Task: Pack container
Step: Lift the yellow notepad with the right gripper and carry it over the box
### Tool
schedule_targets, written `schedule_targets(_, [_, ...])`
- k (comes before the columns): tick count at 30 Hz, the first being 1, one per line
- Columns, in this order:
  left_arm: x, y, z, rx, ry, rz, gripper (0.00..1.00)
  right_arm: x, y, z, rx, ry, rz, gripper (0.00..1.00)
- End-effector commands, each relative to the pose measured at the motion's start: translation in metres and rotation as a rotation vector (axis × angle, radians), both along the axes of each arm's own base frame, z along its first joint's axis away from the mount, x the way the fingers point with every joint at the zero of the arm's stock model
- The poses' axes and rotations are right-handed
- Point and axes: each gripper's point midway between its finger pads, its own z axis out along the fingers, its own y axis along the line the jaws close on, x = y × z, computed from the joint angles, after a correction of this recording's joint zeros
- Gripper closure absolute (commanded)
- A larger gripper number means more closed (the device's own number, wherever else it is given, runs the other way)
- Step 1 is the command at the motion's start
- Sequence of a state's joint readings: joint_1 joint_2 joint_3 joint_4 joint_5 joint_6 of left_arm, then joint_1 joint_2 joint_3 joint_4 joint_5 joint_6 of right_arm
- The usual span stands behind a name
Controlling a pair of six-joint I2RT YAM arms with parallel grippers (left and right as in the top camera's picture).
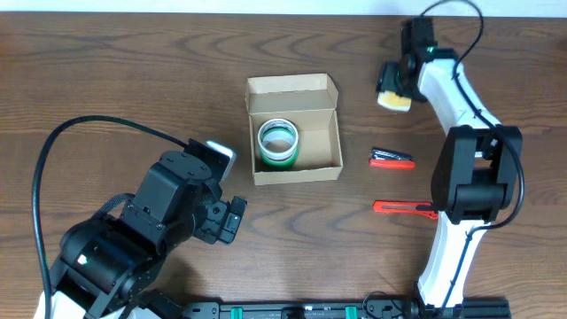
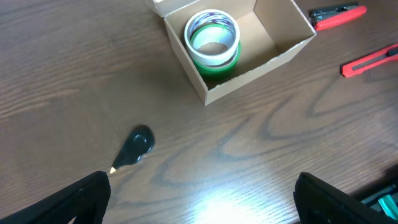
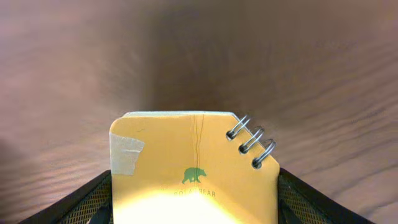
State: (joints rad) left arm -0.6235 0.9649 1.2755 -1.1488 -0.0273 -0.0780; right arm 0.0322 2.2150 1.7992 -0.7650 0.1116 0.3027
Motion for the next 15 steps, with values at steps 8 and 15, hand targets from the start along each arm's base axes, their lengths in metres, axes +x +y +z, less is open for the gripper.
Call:
schedule_targets(8, [0.0,0.003,-0.001,0.009,-0.002,0.005,0.04,0.018,0.069,0.088,0.138,-0.093,0.222,0.32])
schedule_targets(15, [0.0,0.003,-0.001,0.009,-0.002,0.005,0.05,-0.016,0.136,0.133,0.193,-0.071,0.435,0.31])
